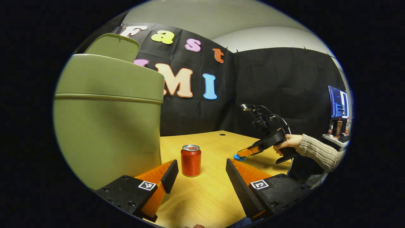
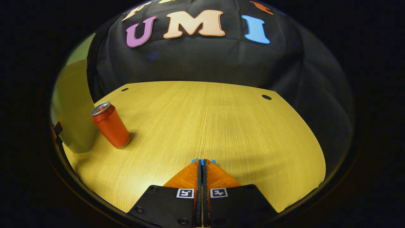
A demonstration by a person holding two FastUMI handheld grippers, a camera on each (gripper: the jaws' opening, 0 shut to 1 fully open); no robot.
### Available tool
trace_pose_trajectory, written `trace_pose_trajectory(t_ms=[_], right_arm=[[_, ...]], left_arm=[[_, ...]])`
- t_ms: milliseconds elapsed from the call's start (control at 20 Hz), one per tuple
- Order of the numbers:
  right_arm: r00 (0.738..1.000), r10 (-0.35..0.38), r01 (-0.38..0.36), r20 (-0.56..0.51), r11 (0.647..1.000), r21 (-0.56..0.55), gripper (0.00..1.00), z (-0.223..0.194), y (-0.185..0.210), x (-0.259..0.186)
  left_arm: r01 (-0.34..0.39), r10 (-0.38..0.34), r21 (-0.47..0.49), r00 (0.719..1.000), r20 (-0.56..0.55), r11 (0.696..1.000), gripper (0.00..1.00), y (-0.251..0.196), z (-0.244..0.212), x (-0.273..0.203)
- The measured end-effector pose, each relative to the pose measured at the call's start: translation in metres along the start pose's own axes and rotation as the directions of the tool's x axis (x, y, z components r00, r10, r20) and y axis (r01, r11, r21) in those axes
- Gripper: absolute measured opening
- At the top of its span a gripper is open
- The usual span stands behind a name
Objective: Press the lid of the desktop garbage bin to open it, pick up the crumpled paper on the desktop and throw it into the bin, then pick up the pop can on the desktop and drop it into the bin, and finally close the garbage bin lid.
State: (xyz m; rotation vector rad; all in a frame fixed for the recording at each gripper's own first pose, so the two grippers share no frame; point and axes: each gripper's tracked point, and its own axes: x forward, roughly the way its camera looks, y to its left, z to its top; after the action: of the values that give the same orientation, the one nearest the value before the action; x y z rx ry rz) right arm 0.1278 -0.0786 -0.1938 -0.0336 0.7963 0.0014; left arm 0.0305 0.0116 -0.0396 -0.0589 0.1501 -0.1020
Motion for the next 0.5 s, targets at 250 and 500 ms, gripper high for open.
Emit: trace_pose_trajectory(t_ms=[250, 500], right_arm=[[0.993, 0.072, -0.069, 0.098, 0.997, -0.033, 0.04, 0.055, 0.032, -0.033], [0.968, 0.171, -0.147, 0.186, 0.979, -0.139, 0.04, 0.124, 0.093, -0.068]], left_arm=[[0.012, -0.012, -0.006, 1.000, -0.006, 1.000, 0.93, -0.004, -0.002, 0.001], [0.025, -0.025, -0.012, 1.000, -0.015, 1.000, 0.93, -0.009, -0.004, 0.001]])
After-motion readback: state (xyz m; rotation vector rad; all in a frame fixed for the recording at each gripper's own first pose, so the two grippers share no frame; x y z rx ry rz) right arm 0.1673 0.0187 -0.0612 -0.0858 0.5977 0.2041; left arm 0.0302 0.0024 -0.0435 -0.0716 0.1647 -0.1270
